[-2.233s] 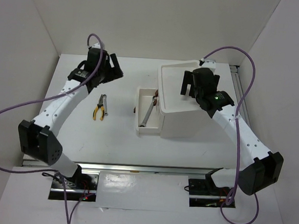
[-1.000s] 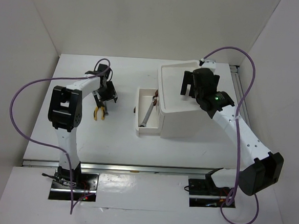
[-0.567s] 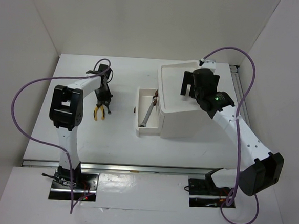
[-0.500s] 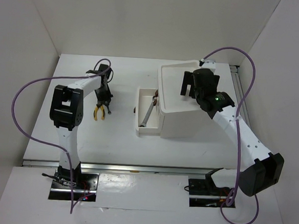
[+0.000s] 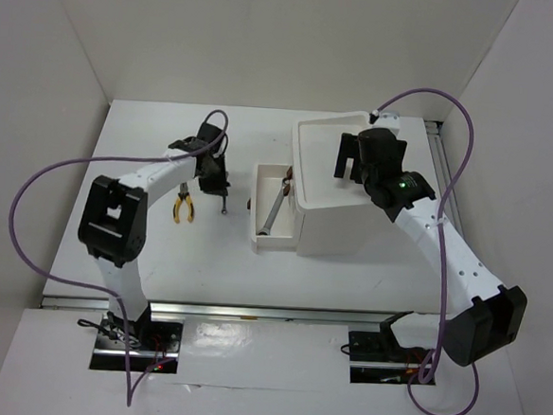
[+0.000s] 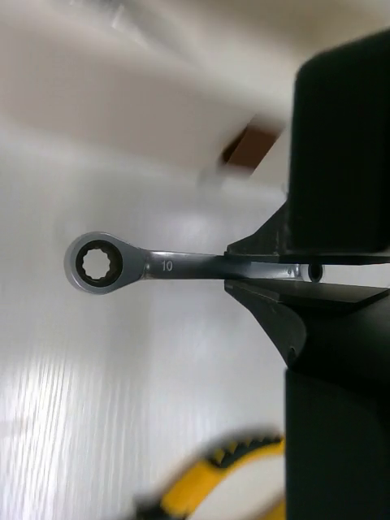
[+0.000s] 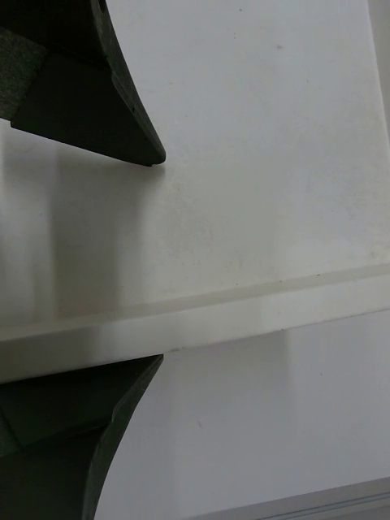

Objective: Sort the tools into containers

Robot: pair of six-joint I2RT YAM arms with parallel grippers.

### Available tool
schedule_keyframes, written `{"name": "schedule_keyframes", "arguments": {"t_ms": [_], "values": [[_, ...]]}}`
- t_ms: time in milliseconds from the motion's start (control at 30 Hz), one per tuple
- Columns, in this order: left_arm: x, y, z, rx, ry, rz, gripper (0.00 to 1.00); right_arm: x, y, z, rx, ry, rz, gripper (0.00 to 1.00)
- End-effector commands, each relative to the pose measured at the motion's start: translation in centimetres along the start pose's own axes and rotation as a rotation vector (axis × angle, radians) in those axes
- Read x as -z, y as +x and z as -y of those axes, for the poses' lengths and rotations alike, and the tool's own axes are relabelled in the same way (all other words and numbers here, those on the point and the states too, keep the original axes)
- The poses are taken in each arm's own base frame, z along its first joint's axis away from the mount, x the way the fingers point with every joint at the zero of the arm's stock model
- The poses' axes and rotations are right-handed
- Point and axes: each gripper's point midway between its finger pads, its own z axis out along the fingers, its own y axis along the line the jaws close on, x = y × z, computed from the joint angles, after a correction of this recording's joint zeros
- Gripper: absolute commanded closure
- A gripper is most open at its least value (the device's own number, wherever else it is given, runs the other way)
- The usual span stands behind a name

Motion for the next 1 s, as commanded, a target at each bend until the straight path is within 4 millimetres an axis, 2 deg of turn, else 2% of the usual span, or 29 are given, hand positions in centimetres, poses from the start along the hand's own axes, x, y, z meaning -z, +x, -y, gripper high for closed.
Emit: {"name": "schedule_keyframes", "arguments": {"t_ms": [0,100,200,267,300,333,367,433,500,567,633,700,733,800,833,867,933,967], "values": [[8.8,-3.9,8.4,-0.122,0.357,0.262,1.0,0.8,4.9,0.9,0.086,0.012,-0.165,0.0],[11.3,-3.8,10.2,-0.127,0.417,0.301,1.0,0.8,4.9,0.9,0.086,0.012,-0.165,0.0],[12.4,-3.2,11.6,-0.126,0.472,0.292,1.0,0.8,4.9,0.9,0.086,0.012,-0.165,0.0],[13.4,-2.8,13.7,-0.142,0.569,0.288,1.0,0.8,4.9,0.9,0.086,0.012,-0.165,0.0],[13.6,-3.0,14.3,-0.139,0.593,0.285,1.0,0.8,4.9,0.9,0.086,0.012,-0.165,0.0],[12.9,-2.2,15.1,-0.156,0.608,0.262,1.0,0.9,5.1,1.0,0.09,0.015,-0.173,0.0],[13.3,-1.9,16.5,-0.167,0.631,0.258,1.0,0.9,5.1,1.0,0.09,0.015,-0.173,0.0],[12.6,-1.3,17.4,-0.182,0.634,0.236,0.99,0.9,5.1,1.0,0.09,0.015,-0.173,0.0],[11.0,-0.3,18.2,-0.183,0.625,0.194,0.73,0.9,5.1,1.0,0.09,0.015,-0.173,0.0],[10.4,0.0,18.0,-0.181,0.612,0.175,0.31,0.9,5.1,1.0,0.09,0.015,-0.173,0.0],[9.8,0.0,17.8,-0.168,0.596,0.169,0.26,1.0,5.3,1.1,0.093,0.017,-0.181,0.0],[9.9,-0.4,16.9,-0.154,0.552,0.208,0.26,1.0,4.9,1.0,0.09,0.015,-0.173,0.0],[11.1,-0.8,16.2,-0.145,0.532,0.242,0.26,0.8,5.1,0.9,0.093,0.017,-0.181,0.0],[10.8,-2.4,12.3,-0.059,0.351,0.334,0.3,0.8,5.1,0.9,0.093,0.017,-0.181,0.0],[11.1,-2.9,10.6,0.032,0.277,0.351,0.38,0.8,5.1,0.9,0.093,0.017,-0.181,0.0],[11.3,-2.2,8.1,0.063,0.192,0.337,0.46,0.8,5.1,0.9,0.093,0.017,-0.181,0.0],[10.2,-2.0,4.1,0.132,0.031,0.357,0.73,0.8,5.1,0.9,0.093,0.017,-0.181,0.0],[9.8,-1.6,3.3,0.128,-0.004,0.354,0.87,0.8,5.0,0.8,0.09,0.015,-0.173,0.0]]}}
